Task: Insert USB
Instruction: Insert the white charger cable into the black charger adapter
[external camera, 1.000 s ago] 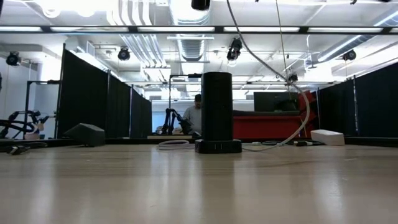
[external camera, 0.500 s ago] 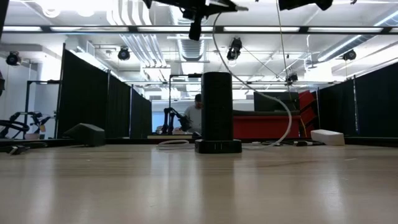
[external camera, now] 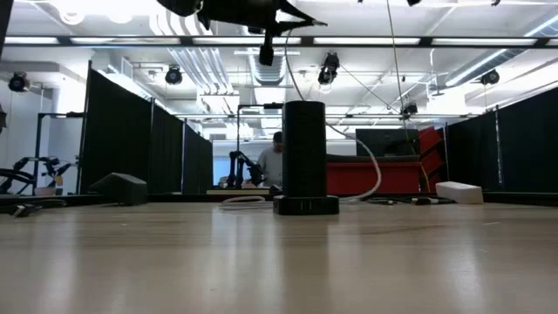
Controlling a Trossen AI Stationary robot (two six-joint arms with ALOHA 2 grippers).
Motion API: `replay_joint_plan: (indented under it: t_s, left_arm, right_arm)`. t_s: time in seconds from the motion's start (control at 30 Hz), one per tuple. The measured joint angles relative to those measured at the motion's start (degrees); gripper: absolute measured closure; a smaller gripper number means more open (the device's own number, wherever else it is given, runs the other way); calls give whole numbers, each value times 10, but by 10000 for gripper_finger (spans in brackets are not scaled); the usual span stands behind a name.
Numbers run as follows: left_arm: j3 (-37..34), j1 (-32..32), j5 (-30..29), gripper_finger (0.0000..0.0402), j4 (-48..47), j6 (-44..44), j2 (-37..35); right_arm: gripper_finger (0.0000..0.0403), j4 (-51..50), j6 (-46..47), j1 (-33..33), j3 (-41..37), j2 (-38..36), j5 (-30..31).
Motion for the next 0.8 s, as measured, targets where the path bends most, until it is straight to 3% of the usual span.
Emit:
replay_joint_plan:
  t_s: [0.3,0.4,0.67,0.8]
  left_arm:
    - [0,49,51,400,68,73,-13]
    - [0,49,70,400,80,133,-14]
    - [0,49,153,400,78,300,-16]
    - [0,52,176,400,60,306,-34]
  right_arm:
    - [257,126,-157,-66,0,8,-52]
    - [257,159,-148,-66,0,12,-60]
    - [257,213,-83,-66,-1,27,-185]
    - [257,226,-78,-66,-1,32,-206]
